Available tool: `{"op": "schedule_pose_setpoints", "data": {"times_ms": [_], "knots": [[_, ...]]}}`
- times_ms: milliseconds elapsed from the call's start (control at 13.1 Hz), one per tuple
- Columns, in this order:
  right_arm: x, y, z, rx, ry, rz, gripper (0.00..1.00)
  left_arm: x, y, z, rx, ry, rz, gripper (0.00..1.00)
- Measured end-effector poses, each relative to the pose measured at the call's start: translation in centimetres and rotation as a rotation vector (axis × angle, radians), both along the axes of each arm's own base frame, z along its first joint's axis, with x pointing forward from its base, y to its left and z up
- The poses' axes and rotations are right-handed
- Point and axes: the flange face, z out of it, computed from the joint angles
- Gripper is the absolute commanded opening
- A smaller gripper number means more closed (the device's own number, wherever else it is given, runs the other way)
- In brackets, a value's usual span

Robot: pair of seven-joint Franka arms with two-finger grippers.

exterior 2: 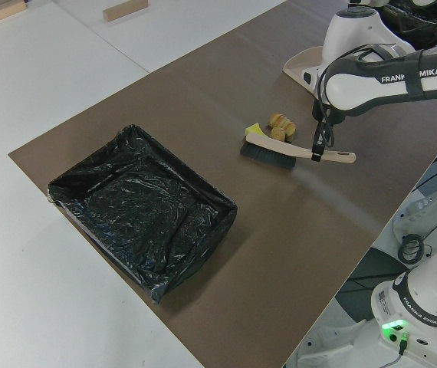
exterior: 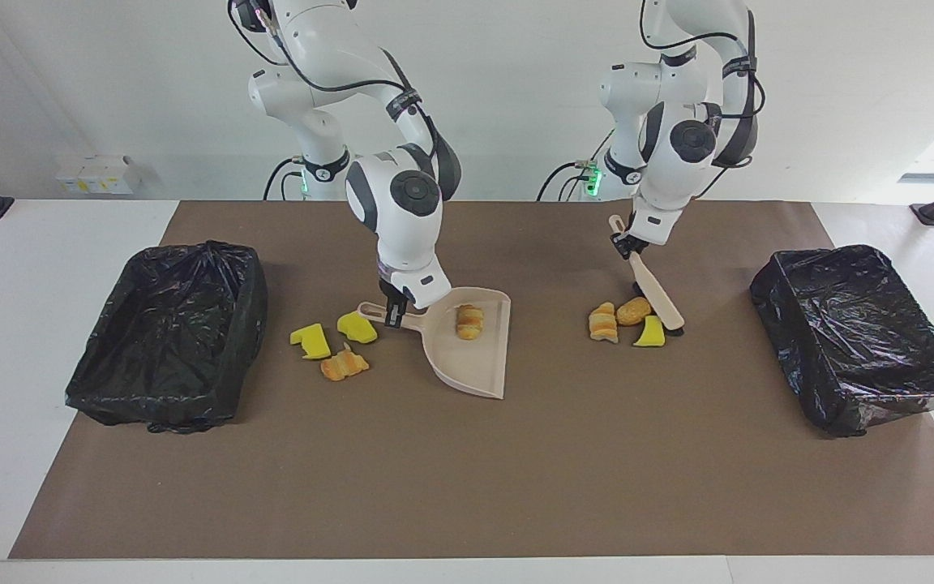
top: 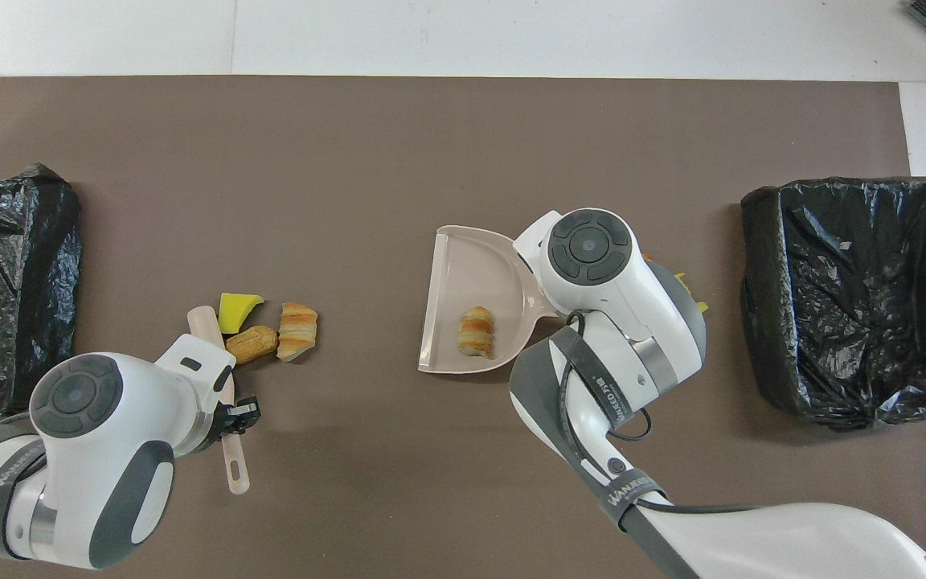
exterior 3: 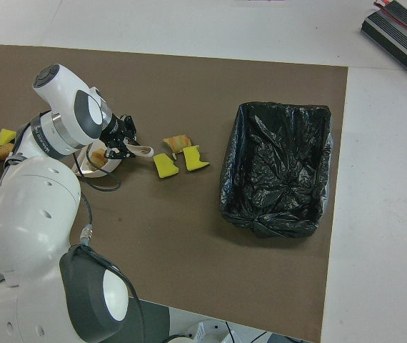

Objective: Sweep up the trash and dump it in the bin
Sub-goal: 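Sweep the gathered pieces into the dustpan held by the right gripper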

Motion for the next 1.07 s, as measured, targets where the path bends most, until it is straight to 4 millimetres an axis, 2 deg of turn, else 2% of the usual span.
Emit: {"op": "schedule_pose_setpoints", "data": {"times_ms": [152, 457, 610, 914, 1067], "knots": [[0.0, 0.0, 0.0, 0.0, 0.0, 0.0, 0.0, 0.9, -3.0, -0.4, -0.04, -0.029, -0.049, 0.0], [0.0, 0.0, 0.0, 0.0, 0.0, 0.0, 0.0, 1.1, -11.3, -1.6, -0.112, -0.096, -0.172, 0.0], [0.0, 0.0, 0.0, 0.0, 0.0, -0.001, 0.0, 0.3, -14.9, -1.7, -0.151, -0.111, -0.217, 0.0], [0.0, -0.2, -0.1, -0.001, 0.001, -0.003, 0.0, -2.6, -22.3, -1.4, -0.232, -0.145, -0.281, 0.0], [0.0, -0.2, -0.1, -0.002, 0.002, -0.003, 0.0, -3.4, -25.3, -1.0, -0.251, -0.156, -0.28, 0.0]]}}
